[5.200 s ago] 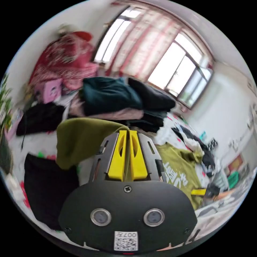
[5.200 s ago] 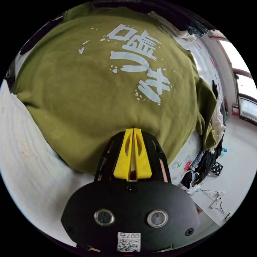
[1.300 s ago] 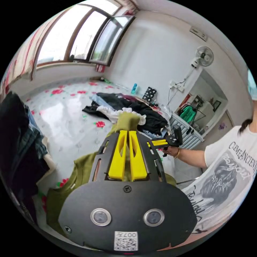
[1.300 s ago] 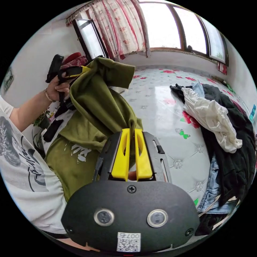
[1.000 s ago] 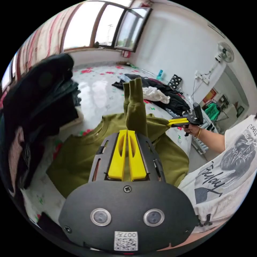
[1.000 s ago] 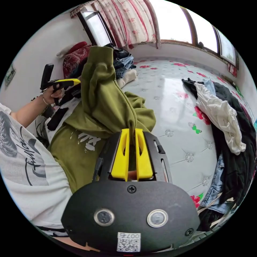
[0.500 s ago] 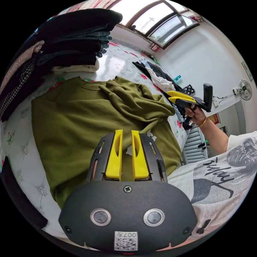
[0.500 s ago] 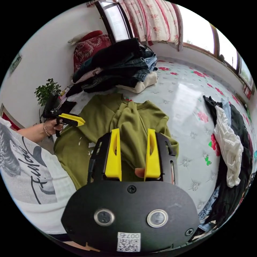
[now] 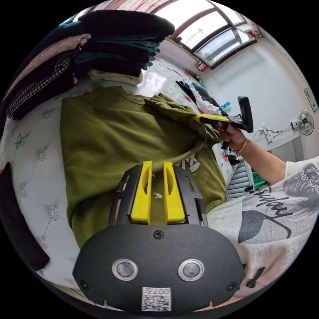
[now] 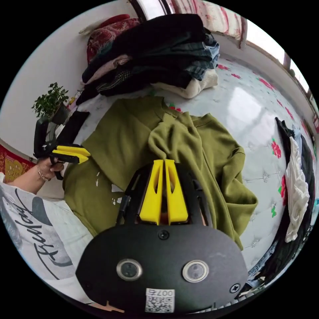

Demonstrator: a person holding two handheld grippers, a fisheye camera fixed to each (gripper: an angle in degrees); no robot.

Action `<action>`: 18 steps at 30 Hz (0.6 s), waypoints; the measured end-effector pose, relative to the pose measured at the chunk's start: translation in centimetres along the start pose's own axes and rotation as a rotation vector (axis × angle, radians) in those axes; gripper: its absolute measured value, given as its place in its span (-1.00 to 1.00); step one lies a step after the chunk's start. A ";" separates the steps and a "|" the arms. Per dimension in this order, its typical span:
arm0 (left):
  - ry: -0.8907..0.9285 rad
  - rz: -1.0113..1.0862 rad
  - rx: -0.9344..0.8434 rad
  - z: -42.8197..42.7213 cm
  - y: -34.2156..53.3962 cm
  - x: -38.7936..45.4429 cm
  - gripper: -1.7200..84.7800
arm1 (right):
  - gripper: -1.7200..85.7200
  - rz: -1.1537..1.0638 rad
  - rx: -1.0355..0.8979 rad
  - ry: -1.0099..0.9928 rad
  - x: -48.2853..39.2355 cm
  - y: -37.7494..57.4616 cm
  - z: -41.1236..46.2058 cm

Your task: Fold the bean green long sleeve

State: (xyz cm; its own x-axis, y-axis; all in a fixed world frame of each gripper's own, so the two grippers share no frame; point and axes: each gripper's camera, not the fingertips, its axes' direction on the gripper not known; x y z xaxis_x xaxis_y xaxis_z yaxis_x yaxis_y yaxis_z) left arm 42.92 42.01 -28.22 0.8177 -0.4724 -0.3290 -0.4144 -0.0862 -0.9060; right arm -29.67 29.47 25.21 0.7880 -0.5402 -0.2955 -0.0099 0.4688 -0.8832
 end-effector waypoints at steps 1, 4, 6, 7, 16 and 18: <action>0.004 -0.005 0.014 -0.4 0.1 -0.2 -0.83 | -0.96 0.057 0.102 -0.015 2.1 0.3 -3.8; 0.018 0.006 0.042 -1.3 0.1 0.3 -0.83 | -0.97 0.198 0.391 -0.031 6.8 2.5 -14.5; 0.027 0.035 0.065 -2.1 0.0 1.3 -0.83 | -0.97 0.248 0.591 -0.046 8.9 5.3 -21.0; 0.033 0.057 0.082 -2.7 -0.1 2.0 -0.83 | -0.97 0.267 0.719 -0.065 10.1 7.6 -24.6; 0.086 0.141 0.056 -3.1 -0.3 4.3 -0.83 | -0.97 0.758 0.813 -0.214 19.2 24.6 -25.5; 0.095 0.148 0.053 -3.3 -0.2 4.4 -0.83 | -0.97 0.879 0.823 -0.293 20.7 27.7 -23.7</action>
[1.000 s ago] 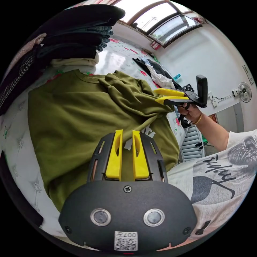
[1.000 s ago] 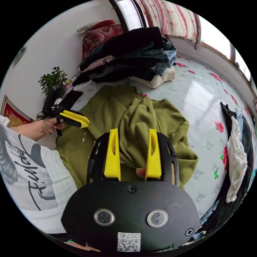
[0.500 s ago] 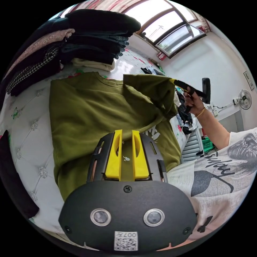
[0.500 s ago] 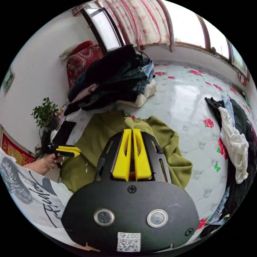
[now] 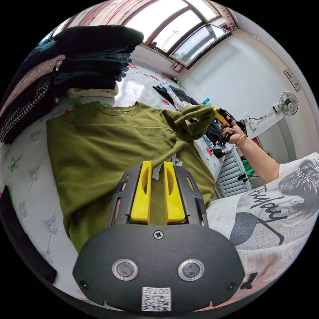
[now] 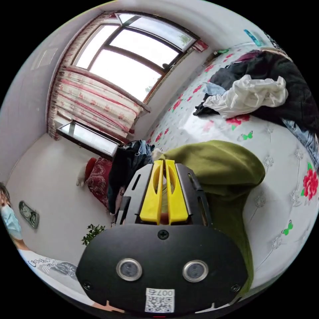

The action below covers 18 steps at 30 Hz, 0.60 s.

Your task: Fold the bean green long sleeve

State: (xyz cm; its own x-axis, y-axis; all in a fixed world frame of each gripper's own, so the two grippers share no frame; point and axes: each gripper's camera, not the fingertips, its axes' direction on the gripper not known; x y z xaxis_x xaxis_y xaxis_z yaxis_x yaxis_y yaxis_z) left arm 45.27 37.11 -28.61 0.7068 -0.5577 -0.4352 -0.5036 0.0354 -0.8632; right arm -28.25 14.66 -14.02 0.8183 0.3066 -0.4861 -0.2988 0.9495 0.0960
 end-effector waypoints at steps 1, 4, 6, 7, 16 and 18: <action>0.006 0.002 -0.010 0.0 0.0 -0.1 -0.82 | -0.97 0.099 0.016 -0.031 1.8 0.3 -0.6; 0.020 0.002 -0.029 0.3 -0.2 -0.5 -0.82 | -0.97 0.093 0.108 -0.167 0.2 0.5 -1.9; 0.045 -0.010 -0.027 0.4 -0.5 -0.8 -0.80 | -0.96 -0.040 0.118 -0.281 -4.0 0.8 -2.1; 0.065 -0.018 -0.024 0.5 -0.8 -0.8 -0.80 | -0.96 -0.174 0.098 -0.342 -7.7 1.7 -1.9; -0.069 -0.201 0.001 -0.7 0.4 -0.9 -0.79 | -0.89 -0.702 -0.719 -0.201 -14.5 26.1 9.4; -0.105 -0.264 -0.012 -0.7 1.3 -0.9 -0.79 | -0.88 -0.713 -0.764 -0.150 -12.2 28.8 8.5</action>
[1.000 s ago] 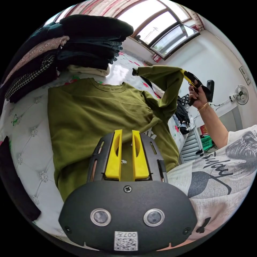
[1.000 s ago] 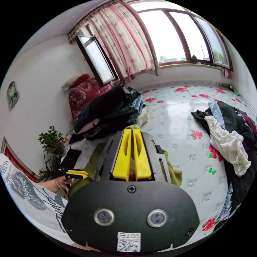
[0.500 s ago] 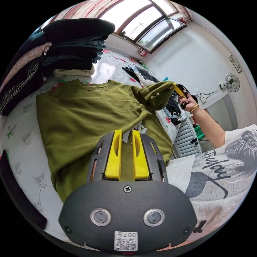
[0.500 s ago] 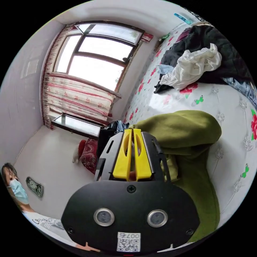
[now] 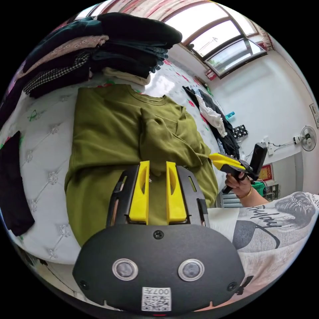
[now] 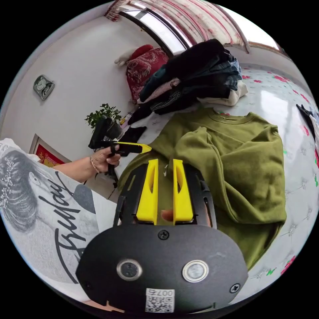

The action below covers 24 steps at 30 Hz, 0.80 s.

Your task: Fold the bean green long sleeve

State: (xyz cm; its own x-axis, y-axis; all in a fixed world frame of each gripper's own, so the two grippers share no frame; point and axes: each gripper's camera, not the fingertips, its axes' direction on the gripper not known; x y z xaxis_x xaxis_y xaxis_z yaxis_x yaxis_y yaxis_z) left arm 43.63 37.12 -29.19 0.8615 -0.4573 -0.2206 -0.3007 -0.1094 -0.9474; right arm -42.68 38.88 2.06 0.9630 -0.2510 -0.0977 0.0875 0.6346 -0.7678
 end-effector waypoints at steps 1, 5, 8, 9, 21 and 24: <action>-0.013 -0.040 -0.008 0.3 0.4 0.1 -0.79 | -0.87 -0.006 -0.022 0.039 0.2 2.0 0.1; -0.069 -0.172 -0.019 2.3 -0.2 1.6 -0.78 | -0.85 -0.010 -0.040 0.237 2.4 6.3 -1.0; -0.064 -0.269 0.027 3.4 -2.1 3.1 -0.78 | -0.83 -0.043 -0.054 0.319 4.0 8.1 -0.7; -0.070 -0.296 0.043 3.9 -3.1 3.9 -0.78 | -0.82 -0.056 -0.071 0.317 4.6 8.4 0.0; -0.316 -0.421 -0.003 10.3 -9.8 10.0 -0.75 | -0.81 -0.376 -0.308 0.365 2.2 13.1 11.9; -0.412 -0.423 -0.074 12.2 -9.8 9.4 -0.74 | -0.82 -0.464 -0.315 0.398 0.4 14.7 13.5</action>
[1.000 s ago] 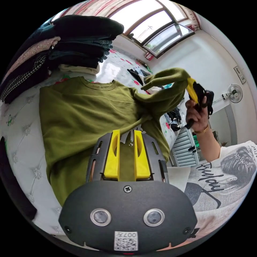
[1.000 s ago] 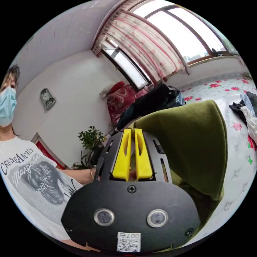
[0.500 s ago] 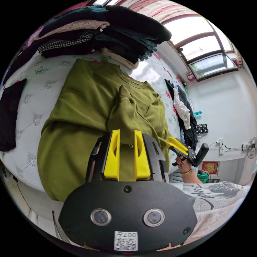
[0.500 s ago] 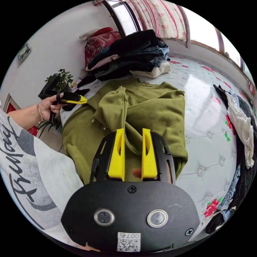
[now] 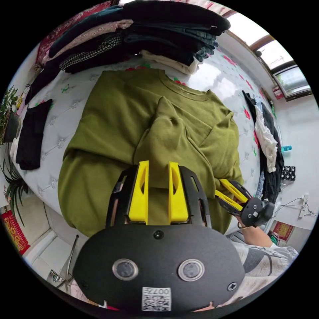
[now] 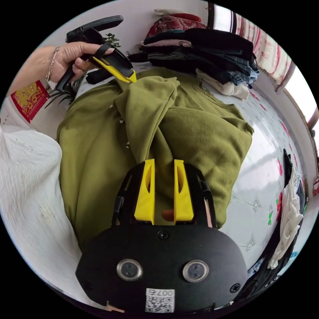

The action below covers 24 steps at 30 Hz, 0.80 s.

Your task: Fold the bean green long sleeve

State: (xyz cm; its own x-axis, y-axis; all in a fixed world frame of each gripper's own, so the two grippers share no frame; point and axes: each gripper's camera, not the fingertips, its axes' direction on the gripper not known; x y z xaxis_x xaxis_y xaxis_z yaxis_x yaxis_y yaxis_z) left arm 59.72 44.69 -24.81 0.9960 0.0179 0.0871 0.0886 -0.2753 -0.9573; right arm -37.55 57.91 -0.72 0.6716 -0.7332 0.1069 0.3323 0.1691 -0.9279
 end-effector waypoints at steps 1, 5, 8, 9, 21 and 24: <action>-0.034 0.005 -0.036 1.2 0.1 -0.1 -0.73 | -0.84 -0.002 0.004 0.015 -1.1 0.0 0.4; 0.003 -0.021 -0.067 3.8 1.0 -1.5 -0.73 | -0.87 -0.081 0.006 0.142 -6.2 -0.1 1.8; 0.069 -0.022 -0.052 4.0 1.4 -2.8 -0.74 | -0.89 -0.226 -0.015 0.291 -11.4 -0.1 3.4; 0.097 -0.012 -0.051 3.9 1.5 -3.4 -0.75 | -0.90 -0.257 -0.026 0.335 -13.1 -0.1 4.0; 0.253 0.006 0.115 -2.9 5.6 -12.3 -0.98 | -0.95 -0.278 -0.164 0.507 -21.3 -2.4 8.1; 0.260 0.027 0.142 -4.4 6.4 -14.9 -0.97 | -0.95 -0.244 -0.205 0.534 -22.5 -3.4 8.9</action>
State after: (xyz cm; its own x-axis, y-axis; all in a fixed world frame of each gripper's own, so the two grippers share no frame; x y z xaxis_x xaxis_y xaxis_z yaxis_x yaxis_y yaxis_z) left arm 45.46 38.40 -30.97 0.9646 -0.2391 0.1110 0.0803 -0.1345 -0.9877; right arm -47.90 79.67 3.19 0.1508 -0.9720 0.1803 0.2651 -0.1360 -0.9546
